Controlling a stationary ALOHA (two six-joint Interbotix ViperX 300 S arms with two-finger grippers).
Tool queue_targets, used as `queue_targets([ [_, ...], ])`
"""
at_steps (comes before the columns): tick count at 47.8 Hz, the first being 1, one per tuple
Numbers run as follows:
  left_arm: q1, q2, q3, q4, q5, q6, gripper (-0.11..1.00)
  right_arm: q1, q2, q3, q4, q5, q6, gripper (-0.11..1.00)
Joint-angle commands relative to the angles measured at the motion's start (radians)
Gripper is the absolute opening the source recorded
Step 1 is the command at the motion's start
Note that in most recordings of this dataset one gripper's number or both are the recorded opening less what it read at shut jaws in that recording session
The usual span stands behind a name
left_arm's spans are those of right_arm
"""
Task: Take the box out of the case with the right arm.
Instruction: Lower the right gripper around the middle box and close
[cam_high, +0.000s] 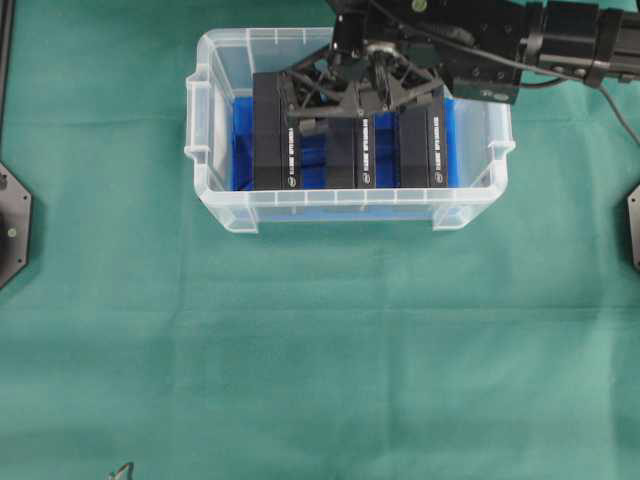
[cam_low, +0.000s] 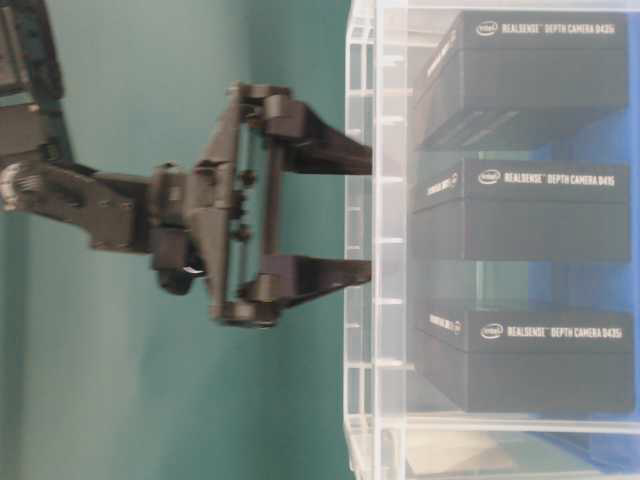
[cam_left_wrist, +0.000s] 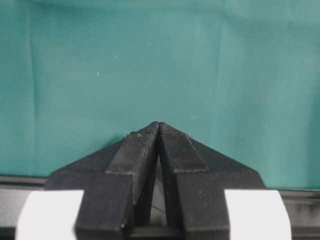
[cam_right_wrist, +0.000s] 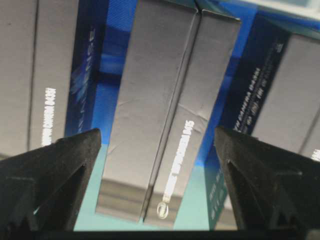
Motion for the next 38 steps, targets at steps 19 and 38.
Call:
queue_targets([
  [19,-0.002,0.003,-0.026,0.002,-0.003,0.000,0.00,-0.011,0.037,0.106,0.055,-0.170,0.000,0.91],
  [38,-0.002,0.003,-0.025,0.003,-0.003,0.002,0.00,-0.009,0.040,0.094,0.078,-0.160,0.046,0.82],
])
